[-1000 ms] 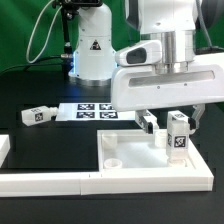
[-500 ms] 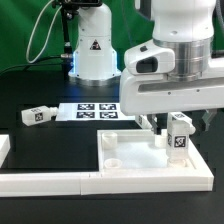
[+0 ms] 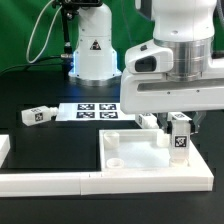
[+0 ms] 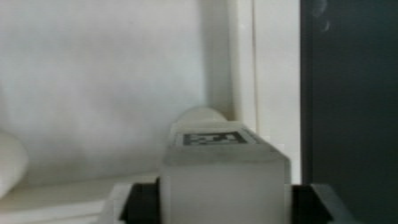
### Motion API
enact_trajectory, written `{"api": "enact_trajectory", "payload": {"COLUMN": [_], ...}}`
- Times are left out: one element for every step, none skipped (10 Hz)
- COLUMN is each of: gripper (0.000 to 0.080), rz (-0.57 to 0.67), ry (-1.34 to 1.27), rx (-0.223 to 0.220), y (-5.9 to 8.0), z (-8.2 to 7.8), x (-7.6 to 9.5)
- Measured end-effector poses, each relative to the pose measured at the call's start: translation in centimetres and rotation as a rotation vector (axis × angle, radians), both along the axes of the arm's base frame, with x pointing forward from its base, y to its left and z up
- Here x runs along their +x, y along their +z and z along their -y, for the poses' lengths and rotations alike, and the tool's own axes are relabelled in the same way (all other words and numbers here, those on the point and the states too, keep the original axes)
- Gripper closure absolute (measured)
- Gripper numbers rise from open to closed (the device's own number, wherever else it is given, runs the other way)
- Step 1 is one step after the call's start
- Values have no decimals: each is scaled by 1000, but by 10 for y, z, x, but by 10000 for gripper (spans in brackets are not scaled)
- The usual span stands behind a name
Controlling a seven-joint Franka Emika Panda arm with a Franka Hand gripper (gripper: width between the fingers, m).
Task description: Assemble one leg
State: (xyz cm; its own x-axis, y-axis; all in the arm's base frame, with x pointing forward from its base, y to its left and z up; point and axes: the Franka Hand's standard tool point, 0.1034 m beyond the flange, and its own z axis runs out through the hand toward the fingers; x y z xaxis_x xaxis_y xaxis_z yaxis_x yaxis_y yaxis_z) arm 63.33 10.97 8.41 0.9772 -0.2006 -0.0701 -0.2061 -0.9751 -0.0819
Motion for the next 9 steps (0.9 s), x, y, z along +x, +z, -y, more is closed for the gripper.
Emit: {"api": "enact_trajectory", "payload": {"gripper": [514,514,514,514,514,512,512,512,512], "rz": [-7,-15,-18,-25,-37,-50,-43,-22,2], "ry": [-71,-144,-198,-279,-405,-513,-675,-887,-1014], "rx": [-3,-8,-10,-16,-21,-27,-5,26,36], "y": [0,-1,-1,-1,-1,-1,-2,-2,-3], "z": [0,0,0,-1,-2,-2,-2,-1,-3], "x": [0,0,1,2,3,5,8,6,4]}}
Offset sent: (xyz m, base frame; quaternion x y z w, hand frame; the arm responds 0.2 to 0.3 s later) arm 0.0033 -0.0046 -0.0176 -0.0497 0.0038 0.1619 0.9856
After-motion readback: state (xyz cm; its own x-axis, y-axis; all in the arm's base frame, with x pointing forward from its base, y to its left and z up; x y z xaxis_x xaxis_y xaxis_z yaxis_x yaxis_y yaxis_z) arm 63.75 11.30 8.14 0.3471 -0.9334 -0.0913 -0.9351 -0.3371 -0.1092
